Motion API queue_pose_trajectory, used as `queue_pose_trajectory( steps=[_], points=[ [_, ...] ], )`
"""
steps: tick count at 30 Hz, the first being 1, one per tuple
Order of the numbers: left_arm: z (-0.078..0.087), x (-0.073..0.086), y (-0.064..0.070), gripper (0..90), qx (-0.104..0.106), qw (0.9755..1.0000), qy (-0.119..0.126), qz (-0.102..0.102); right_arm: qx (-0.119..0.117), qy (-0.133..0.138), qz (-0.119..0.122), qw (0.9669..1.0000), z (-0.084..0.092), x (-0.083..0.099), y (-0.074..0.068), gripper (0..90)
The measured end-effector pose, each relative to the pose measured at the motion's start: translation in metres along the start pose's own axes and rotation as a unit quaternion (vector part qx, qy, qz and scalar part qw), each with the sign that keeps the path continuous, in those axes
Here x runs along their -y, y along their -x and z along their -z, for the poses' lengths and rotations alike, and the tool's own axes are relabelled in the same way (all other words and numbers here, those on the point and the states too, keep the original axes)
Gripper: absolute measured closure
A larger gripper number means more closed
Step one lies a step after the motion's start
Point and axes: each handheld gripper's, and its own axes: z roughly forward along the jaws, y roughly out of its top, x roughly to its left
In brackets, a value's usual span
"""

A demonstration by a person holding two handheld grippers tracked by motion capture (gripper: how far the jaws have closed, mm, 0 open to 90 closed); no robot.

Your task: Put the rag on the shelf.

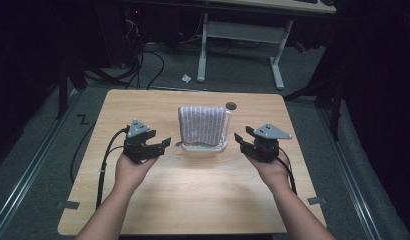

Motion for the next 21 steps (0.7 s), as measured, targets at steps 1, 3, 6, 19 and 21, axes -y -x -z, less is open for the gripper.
queue_pose_trajectory(
  steps=[1, 3, 6, 19, 21],
  points=[
    [-0.003, 0.005, 0.000, 34.5, 0.001, 1.0000, -0.007, 0.001, -0.001, -0.004, -0.001, 1.0000, -0.001, 0.005, 0.000, 50.2],
    [-0.010, 0.018, 0.000, 34.2, 0.007, 0.9998, -0.020, 0.002, -0.002, -0.011, -0.003, 0.9999, -0.003, 0.015, 0.000, 50.2],
    [-0.018, 0.035, 0.002, 33.0, 0.011, 0.9991, -0.041, -0.002, -0.004, -0.026, -0.009, 0.9996, -0.006, 0.031, -0.001, 50.0],
    [0.050, 0.126, 0.029, 33.2, -0.019, 0.9944, -0.052, -0.090, -0.010, -0.046, -0.011, 0.9989, 0.065, 0.127, -0.005, 50.5],
    [0.045, 0.126, 0.019, 31.8, 0.001, 0.9968, -0.067, -0.042, -0.013, -0.051, -0.032, 0.9981, 0.067, 0.131, 0.000, 49.5]
  ],
)
